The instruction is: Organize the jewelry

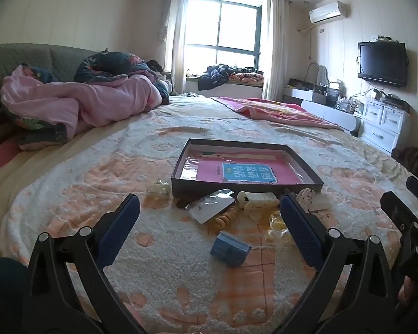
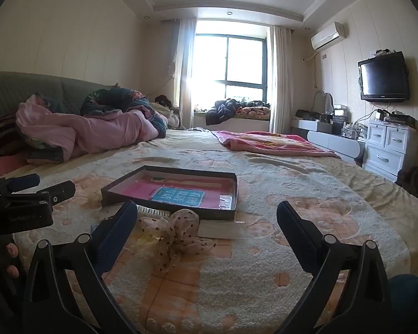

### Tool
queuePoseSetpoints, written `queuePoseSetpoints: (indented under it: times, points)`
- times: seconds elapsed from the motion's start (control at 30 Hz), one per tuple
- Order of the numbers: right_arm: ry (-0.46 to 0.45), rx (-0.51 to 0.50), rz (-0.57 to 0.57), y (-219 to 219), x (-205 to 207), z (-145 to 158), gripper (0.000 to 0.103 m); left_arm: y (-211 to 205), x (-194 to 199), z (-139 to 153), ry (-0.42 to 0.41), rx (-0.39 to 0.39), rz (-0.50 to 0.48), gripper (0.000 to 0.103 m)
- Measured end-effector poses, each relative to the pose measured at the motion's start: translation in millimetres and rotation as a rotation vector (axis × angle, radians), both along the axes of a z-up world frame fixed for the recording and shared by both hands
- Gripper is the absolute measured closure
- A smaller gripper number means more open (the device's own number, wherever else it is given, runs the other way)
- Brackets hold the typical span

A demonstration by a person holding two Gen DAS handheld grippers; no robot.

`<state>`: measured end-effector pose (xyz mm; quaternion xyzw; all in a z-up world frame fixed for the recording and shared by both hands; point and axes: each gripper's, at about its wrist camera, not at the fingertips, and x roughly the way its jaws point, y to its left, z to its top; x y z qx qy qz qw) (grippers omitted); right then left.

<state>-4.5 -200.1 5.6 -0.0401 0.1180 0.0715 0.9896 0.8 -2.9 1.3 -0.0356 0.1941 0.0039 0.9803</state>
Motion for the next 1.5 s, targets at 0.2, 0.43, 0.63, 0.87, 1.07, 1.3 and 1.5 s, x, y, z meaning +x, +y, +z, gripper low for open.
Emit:
queuePoseSetpoints:
  times: [0.2, 0.43, 0.63, 0.87, 1.07, 1.3, 1.5]
  points:
    - [0.001, 0.002, 0.001, -0.1, 0.1, 0.3, 0.006, -1.0, 1.3, 0.4, 0.000, 0.002, 0.000, 0.010]
    - [0.001, 0.001, 0.000, 0.0, 0.3, 0.4, 0.006, -0.5, -0.8, -0.5, 0.000, 0.001, -0.001, 0.010]
    - [-0.001, 0.001, 0.001, 0.3, 0.4, 0.1, 0.006, 0.4, -0.2, 0.6, -0.002, 0.003, -0.002, 0.010]
    - [0.001, 0.001, 0.000, -0.3, 1.3, 0.0, 0.006, 1.5, 1.0, -2.3, -0.002, 0.003, -0.001, 0.010]
    - [0.000, 0.002, 0.001, 0.1, 0.3, 0.2, 0.006, 0.8, 0.9, -2.4, -0.001, 0.003, -0.002, 0.010]
    - [0.000, 0.002, 0.001, -0.2, 0.3, 0.7, 0.006, 1.6, 2.3, -2.1, -0.001, 0.005, -0.001, 0.010]
    - [0.001, 0.002, 0.003, 0.0, 0.5, 1.0, 0.006, 0.3, 1.6, -3.1, -0.003, 0.004, 0.000, 0.010]
